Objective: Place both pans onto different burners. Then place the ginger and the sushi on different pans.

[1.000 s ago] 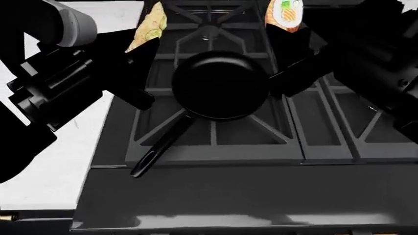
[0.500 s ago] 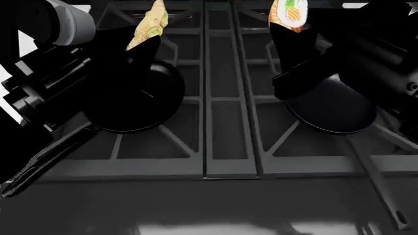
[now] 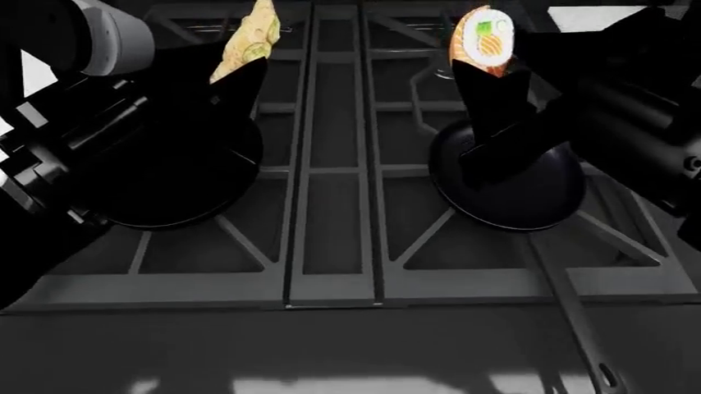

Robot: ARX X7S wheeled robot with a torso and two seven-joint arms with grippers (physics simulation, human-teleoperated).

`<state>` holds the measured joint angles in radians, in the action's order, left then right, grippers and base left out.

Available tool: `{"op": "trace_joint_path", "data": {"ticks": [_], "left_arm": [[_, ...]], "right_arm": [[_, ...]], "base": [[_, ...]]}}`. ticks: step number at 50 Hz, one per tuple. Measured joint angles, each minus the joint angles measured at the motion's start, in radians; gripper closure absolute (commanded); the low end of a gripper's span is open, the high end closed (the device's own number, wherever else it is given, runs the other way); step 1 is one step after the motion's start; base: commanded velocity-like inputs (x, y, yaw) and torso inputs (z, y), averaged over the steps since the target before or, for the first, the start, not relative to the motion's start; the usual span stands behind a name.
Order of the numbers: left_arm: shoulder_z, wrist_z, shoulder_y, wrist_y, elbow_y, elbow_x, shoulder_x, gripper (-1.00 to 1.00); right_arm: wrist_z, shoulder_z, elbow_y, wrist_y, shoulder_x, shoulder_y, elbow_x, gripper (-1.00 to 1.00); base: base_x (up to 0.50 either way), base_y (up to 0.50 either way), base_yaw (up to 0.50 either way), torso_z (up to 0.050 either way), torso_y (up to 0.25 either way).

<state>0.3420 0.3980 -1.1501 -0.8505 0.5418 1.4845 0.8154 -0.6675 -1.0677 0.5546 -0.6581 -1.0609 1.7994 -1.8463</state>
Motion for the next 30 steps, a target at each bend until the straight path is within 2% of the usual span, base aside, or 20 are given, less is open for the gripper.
{"op": "trace_joint_path", "data": {"ticks": [30], "left_arm": [[0.005,-0.05,0.062,0.035,-0.029,-0.048,0.003,1.0]], "right_arm": [[0.206,-0.024,-0.157,-0.369,-0.003,0.212,-0.083,1.0]], "base": [[0.0,0.0,0.0,0.0,0.0]]}}
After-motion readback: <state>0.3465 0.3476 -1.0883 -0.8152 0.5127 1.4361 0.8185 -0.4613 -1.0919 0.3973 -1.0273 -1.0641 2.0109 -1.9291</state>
